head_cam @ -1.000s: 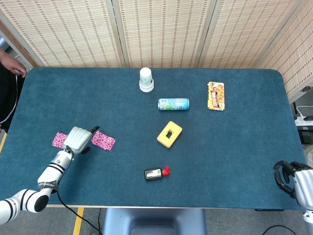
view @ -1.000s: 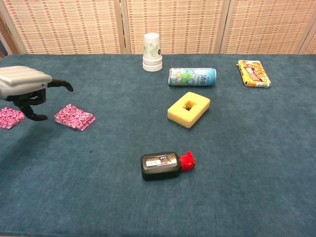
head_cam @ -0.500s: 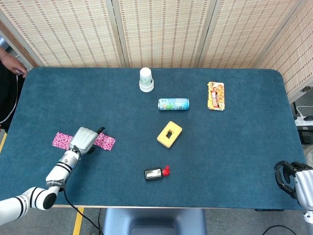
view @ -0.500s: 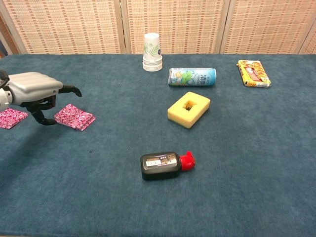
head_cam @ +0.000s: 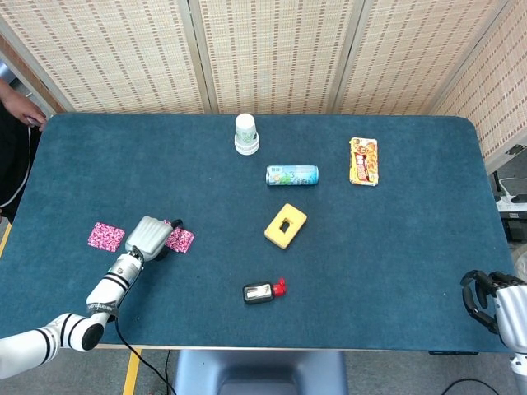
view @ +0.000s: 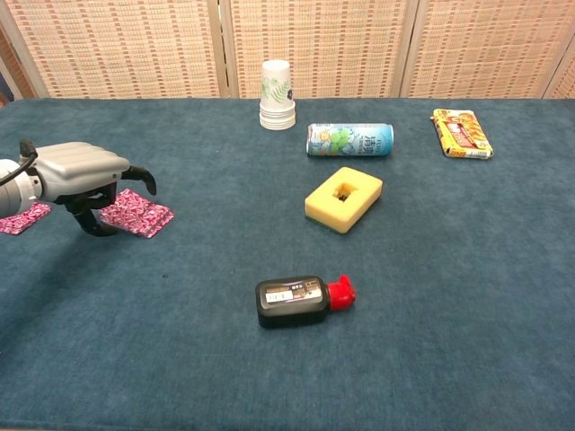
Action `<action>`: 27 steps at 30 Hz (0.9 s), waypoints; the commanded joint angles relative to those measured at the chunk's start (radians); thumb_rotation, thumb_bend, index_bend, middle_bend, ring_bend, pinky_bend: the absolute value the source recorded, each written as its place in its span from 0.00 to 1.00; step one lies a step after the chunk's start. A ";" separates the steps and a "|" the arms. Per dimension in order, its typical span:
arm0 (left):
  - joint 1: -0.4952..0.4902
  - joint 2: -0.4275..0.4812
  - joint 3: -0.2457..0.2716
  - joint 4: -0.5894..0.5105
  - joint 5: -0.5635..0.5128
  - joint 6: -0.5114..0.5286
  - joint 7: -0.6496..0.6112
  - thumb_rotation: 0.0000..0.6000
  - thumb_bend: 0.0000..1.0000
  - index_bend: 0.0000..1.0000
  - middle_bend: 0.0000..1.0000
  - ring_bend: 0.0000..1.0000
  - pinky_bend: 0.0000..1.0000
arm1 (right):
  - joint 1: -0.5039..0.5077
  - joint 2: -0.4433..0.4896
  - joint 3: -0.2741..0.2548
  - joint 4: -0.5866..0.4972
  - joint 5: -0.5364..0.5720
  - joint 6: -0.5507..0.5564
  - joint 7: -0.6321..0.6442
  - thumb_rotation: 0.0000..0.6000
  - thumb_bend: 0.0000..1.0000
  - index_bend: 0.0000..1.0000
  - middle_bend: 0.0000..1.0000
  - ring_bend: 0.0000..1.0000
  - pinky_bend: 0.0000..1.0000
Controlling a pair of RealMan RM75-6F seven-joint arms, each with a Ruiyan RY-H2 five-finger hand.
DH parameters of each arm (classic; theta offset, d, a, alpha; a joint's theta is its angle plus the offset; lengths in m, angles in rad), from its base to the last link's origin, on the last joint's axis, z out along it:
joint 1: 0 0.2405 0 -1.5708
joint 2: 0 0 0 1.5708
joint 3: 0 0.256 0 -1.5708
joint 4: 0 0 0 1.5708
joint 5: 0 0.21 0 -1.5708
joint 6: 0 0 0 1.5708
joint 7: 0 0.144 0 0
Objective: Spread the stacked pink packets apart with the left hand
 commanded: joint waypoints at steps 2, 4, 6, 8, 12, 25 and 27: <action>-0.002 -0.007 -0.001 0.006 -0.002 -0.001 0.000 1.00 0.28 0.24 0.94 0.96 0.95 | 0.000 0.000 0.000 0.000 0.000 -0.001 0.000 1.00 0.55 0.89 0.82 0.63 0.70; -0.004 -0.012 -0.001 0.010 -0.005 -0.003 0.002 1.00 0.28 0.24 0.94 0.96 0.95 | 0.001 0.000 0.000 0.000 0.000 -0.002 0.000 1.00 0.55 0.89 0.82 0.63 0.70; -0.005 -0.017 -0.001 0.014 -0.009 -0.006 0.001 1.00 0.28 0.24 0.94 0.96 0.95 | 0.001 0.001 -0.001 0.000 -0.001 -0.002 0.000 1.00 0.55 0.89 0.82 0.63 0.70; -0.007 -0.024 -0.002 0.020 -0.011 -0.006 0.001 1.00 0.28 0.24 0.94 0.96 0.96 | 0.000 0.000 0.000 0.000 0.000 0.000 -0.001 1.00 0.55 0.89 0.82 0.63 0.70; -0.011 -0.035 -0.004 0.028 -0.008 -0.005 -0.001 1.00 0.28 0.24 0.94 0.96 0.96 | 0.001 0.001 0.000 -0.001 0.002 -0.003 -0.001 1.00 0.55 0.89 0.82 0.63 0.70; -0.013 -0.062 -0.008 0.063 0.002 0.010 -0.004 1.00 0.28 0.35 0.95 0.96 0.96 | 0.000 0.002 -0.001 0.000 0.000 -0.002 -0.001 1.00 0.55 0.89 0.82 0.63 0.70; -0.012 -0.064 -0.008 0.066 0.003 0.013 -0.004 1.00 0.27 0.36 0.95 0.96 0.96 | 0.000 0.001 -0.001 0.000 0.000 -0.002 -0.001 1.00 0.55 0.89 0.82 0.63 0.70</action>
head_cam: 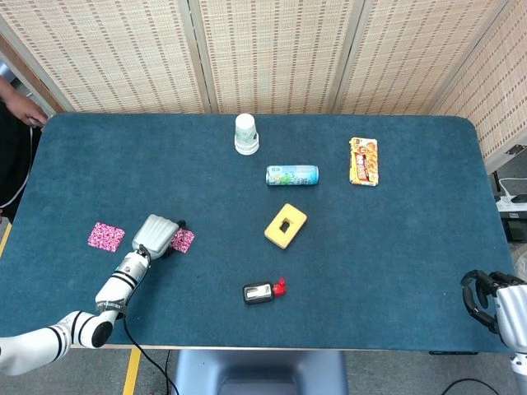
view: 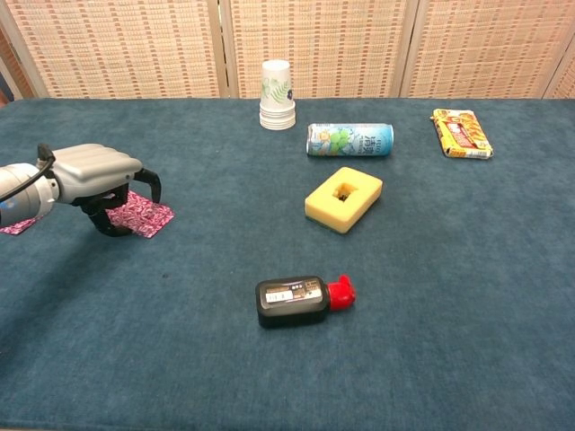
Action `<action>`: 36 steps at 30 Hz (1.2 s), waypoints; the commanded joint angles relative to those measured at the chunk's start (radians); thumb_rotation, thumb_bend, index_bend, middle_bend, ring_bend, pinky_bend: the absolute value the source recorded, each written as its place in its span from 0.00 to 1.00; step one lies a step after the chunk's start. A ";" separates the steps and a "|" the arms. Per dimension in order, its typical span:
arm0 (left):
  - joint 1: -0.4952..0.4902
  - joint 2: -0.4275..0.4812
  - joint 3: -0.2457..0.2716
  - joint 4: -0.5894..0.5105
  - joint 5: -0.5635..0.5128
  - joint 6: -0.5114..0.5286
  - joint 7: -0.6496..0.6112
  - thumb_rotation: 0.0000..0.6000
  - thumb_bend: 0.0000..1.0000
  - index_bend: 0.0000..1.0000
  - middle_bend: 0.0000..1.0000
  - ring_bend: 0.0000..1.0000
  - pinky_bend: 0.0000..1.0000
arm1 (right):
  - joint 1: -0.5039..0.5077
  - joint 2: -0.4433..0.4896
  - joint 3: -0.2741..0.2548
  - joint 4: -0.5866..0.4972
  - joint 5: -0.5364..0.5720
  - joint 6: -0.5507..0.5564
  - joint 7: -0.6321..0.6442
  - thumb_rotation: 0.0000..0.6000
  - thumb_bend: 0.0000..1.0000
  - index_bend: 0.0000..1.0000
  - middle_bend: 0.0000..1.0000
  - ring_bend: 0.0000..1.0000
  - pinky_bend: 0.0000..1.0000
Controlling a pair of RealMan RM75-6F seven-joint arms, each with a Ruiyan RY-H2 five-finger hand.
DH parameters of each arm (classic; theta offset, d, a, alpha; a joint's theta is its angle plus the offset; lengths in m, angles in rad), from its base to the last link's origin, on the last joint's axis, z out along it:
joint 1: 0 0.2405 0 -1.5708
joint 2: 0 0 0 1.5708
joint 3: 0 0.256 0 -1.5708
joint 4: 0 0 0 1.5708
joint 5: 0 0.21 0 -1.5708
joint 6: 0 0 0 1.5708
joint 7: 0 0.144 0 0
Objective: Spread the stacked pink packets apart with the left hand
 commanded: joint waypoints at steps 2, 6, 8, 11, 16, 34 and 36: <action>0.003 -0.003 0.000 0.006 0.008 0.008 -0.004 1.00 0.27 0.39 0.95 0.97 0.96 | 0.000 -0.001 0.000 0.000 0.000 -0.001 -0.001 1.00 0.55 0.89 0.82 0.63 0.70; 0.006 -0.004 0.002 0.012 0.019 0.015 -0.012 1.00 0.27 0.45 0.96 0.97 0.97 | 0.002 -0.001 0.000 -0.001 0.001 -0.005 -0.004 1.00 0.55 0.89 0.82 0.63 0.70; 0.008 -0.003 0.002 0.013 0.022 0.016 -0.019 1.00 0.27 0.48 0.96 0.97 0.97 | 0.003 -0.001 0.000 -0.001 0.001 -0.007 -0.006 1.00 0.55 0.89 0.82 0.63 0.70; 0.012 0.003 0.004 0.012 0.031 0.022 -0.023 1.00 0.27 0.50 0.96 0.97 0.97 | 0.003 -0.001 -0.001 -0.002 0.001 -0.008 -0.007 1.00 0.55 0.89 0.82 0.63 0.70; 0.030 0.023 0.012 -0.010 0.054 0.057 -0.024 1.00 0.27 0.56 0.96 0.98 0.98 | 0.003 -0.001 0.000 -0.003 0.003 -0.008 -0.006 1.00 0.55 0.89 0.82 0.63 0.70; 0.161 0.144 0.068 -0.122 0.105 0.218 0.004 1.00 0.27 0.60 0.97 0.98 0.98 | 0.004 0.001 0.000 -0.005 0.003 -0.010 -0.004 1.00 0.55 0.89 0.82 0.63 0.70; 0.184 0.157 0.077 -0.132 0.104 0.237 0.001 1.00 0.27 0.60 0.97 0.98 0.98 | 0.004 0.001 0.000 -0.004 0.003 -0.008 -0.002 1.00 0.55 0.89 0.82 0.63 0.70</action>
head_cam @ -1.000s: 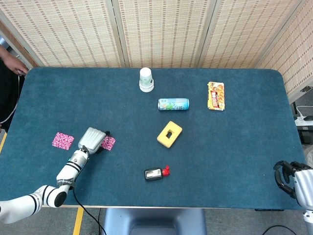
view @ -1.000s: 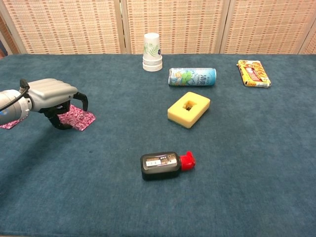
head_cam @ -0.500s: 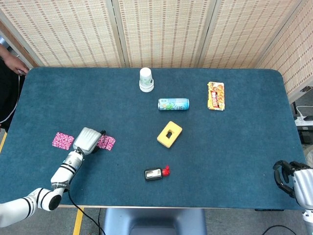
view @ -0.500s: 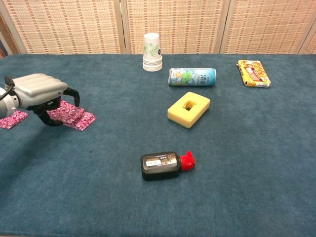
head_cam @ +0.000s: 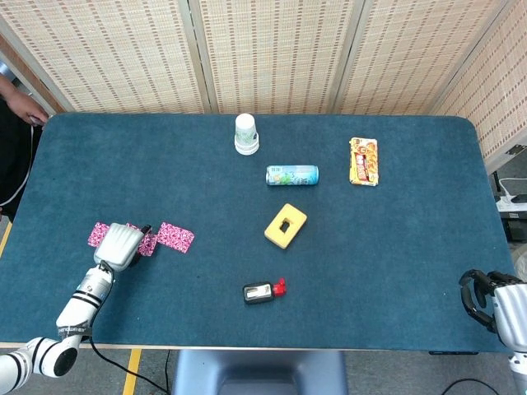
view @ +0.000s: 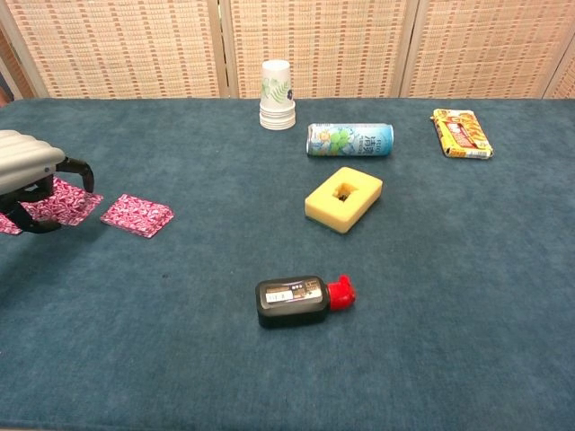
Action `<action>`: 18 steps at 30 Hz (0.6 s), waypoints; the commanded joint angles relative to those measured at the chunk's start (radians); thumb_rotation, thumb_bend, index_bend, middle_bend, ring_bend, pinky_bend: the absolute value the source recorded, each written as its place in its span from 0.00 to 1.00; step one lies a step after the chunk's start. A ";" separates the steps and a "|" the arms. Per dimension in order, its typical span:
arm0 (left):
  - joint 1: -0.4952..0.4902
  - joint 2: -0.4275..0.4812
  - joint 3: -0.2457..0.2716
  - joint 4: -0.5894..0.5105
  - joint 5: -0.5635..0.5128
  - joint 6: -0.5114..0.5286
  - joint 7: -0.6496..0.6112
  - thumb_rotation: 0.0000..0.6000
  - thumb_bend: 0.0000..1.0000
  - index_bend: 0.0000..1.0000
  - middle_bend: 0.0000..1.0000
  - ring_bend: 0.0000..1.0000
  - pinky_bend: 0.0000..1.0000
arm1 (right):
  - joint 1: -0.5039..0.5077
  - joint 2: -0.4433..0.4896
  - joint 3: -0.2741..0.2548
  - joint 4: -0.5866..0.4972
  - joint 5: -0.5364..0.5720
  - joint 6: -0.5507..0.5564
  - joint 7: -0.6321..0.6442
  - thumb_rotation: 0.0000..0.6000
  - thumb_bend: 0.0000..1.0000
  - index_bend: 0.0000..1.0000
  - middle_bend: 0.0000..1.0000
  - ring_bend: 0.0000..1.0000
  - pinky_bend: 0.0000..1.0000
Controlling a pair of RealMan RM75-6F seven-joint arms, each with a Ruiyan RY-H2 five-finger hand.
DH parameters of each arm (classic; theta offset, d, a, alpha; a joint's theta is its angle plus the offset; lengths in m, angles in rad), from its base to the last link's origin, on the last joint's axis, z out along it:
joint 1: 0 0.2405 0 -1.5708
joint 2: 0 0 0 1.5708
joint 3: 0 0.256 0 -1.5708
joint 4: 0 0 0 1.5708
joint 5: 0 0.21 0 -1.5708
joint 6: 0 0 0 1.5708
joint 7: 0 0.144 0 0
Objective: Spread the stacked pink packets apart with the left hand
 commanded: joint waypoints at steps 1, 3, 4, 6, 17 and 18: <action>0.055 0.026 0.020 -0.014 -0.015 0.038 -0.008 1.00 0.27 0.60 0.97 0.98 0.98 | 0.000 0.001 0.001 0.001 0.000 0.001 0.003 1.00 0.55 0.89 0.82 0.63 0.70; 0.094 0.035 0.039 -0.016 -0.023 0.062 -0.016 1.00 0.27 0.60 0.97 0.98 0.98 | -0.001 0.000 0.001 0.001 -0.001 0.003 0.004 1.00 0.55 0.89 0.82 0.63 0.70; 0.112 0.035 0.045 -0.012 -0.024 0.074 -0.021 1.00 0.27 0.60 0.97 0.98 0.98 | -0.001 0.001 0.000 0.001 -0.001 0.003 0.004 1.00 0.55 0.89 0.82 0.63 0.70; 0.138 0.032 0.054 -0.001 -0.025 0.091 -0.027 1.00 0.27 0.60 0.97 0.98 0.98 | -0.002 0.000 0.000 0.001 -0.001 0.005 0.004 1.00 0.55 0.89 0.82 0.63 0.70; 0.210 0.030 0.056 0.025 -0.002 0.132 -0.063 1.00 0.27 0.61 0.97 0.98 0.98 | 0.004 -0.007 -0.003 -0.003 -0.002 -0.010 -0.020 1.00 0.55 0.89 0.82 0.63 0.70; 0.211 0.031 0.054 0.023 0.002 0.133 -0.060 1.00 0.27 0.61 0.97 0.98 0.98 | 0.004 -0.008 -0.002 -0.004 -0.001 -0.011 -0.021 1.00 0.55 0.89 0.82 0.63 0.70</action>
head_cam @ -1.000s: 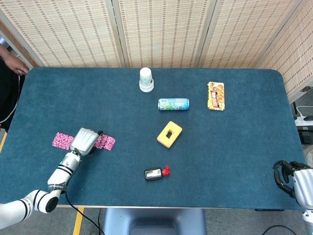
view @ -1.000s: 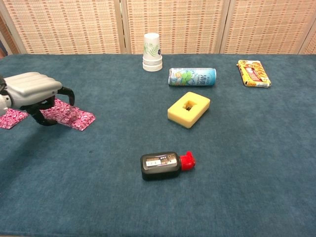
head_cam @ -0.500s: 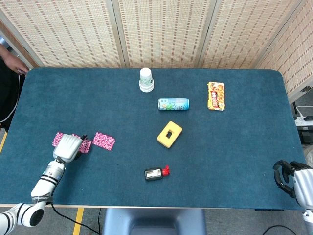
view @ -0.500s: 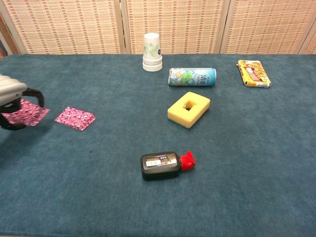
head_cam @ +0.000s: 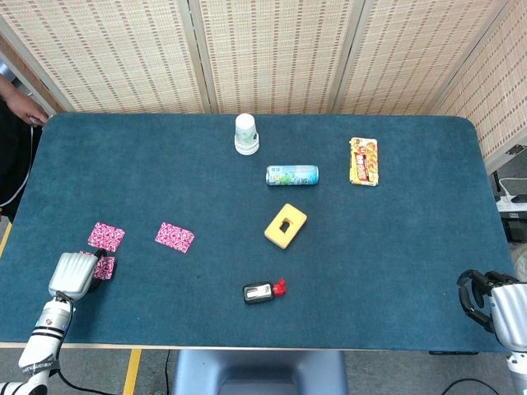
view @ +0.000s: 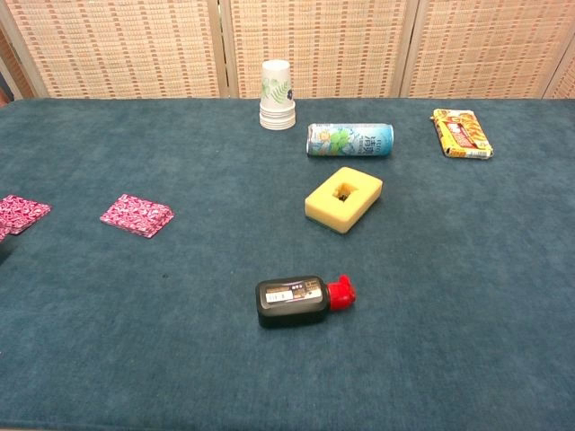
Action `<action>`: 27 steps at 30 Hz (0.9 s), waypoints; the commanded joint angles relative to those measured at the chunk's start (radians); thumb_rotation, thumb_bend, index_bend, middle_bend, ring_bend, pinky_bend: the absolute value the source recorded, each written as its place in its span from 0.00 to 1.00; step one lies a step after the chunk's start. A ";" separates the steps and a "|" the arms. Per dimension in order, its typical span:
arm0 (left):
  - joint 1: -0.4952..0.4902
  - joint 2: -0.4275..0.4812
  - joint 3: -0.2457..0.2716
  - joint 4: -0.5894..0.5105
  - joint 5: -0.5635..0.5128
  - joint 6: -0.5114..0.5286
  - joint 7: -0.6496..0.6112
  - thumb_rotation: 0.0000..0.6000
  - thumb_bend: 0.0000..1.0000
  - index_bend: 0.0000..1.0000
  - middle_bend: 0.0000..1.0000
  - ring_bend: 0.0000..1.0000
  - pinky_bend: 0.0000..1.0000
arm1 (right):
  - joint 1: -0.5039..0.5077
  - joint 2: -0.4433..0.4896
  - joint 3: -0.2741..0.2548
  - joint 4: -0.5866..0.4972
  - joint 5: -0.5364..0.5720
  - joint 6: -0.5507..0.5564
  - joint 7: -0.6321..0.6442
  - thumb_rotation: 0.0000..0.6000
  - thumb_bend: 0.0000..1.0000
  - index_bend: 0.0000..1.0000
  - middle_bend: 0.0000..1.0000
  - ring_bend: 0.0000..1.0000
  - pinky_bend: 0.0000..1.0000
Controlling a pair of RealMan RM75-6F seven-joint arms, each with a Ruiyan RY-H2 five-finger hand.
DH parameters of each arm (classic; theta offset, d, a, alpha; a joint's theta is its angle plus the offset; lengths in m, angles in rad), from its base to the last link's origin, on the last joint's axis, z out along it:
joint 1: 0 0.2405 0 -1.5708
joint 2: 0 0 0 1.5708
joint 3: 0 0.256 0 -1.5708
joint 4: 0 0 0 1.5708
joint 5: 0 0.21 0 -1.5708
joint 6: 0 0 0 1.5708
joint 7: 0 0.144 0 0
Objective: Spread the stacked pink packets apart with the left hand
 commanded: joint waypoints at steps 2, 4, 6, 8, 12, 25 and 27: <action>0.001 0.003 -0.007 -0.011 0.019 0.003 0.013 1.00 0.27 0.61 0.97 0.98 0.98 | 0.001 -0.001 0.000 -0.002 0.002 -0.003 -0.003 1.00 0.55 0.89 0.82 0.63 0.70; 0.001 0.006 -0.007 -0.019 0.017 -0.008 0.032 1.00 0.27 0.61 0.97 0.98 0.98 | 0.001 0.001 0.000 -0.003 0.003 -0.003 -0.002 1.00 0.55 0.89 0.82 0.63 0.70; 0.002 0.008 -0.006 -0.024 0.009 -0.021 0.048 1.00 0.27 0.60 0.97 0.98 0.98 | 0.000 0.002 0.001 -0.003 0.004 -0.001 0.001 1.00 0.55 0.89 0.82 0.63 0.70; 0.005 0.009 -0.007 -0.028 -0.005 -0.036 0.061 1.00 0.27 0.59 0.97 0.98 0.98 | -0.001 0.003 0.002 -0.002 0.005 0.002 0.005 1.00 0.55 0.89 0.82 0.63 0.70; 0.007 0.016 -0.013 -0.043 -0.033 -0.062 0.086 1.00 0.27 0.55 0.96 0.98 0.98 | -0.001 0.003 0.001 0.000 0.003 0.001 0.006 1.00 0.55 0.89 0.82 0.63 0.70; 0.021 0.055 -0.033 -0.123 -0.057 -0.057 0.118 1.00 0.28 0.30 0.93 0.97 0.97 | 0.000 0.003 0.000 -0.001 0.004 -0.003 0.004 1.00 0.55 0.89 0.82 0.63 0.70; 0.021 0.057 -0.033 -0.126 -0.064 -0.066 0.124 1.00 0.28 0.28 0.93 0.96 0.97 | 0.001 0.004 0.000 -0.001 0.004 -0.003 0.004 1.00 0.55 0.89 0.82 0.63 0.70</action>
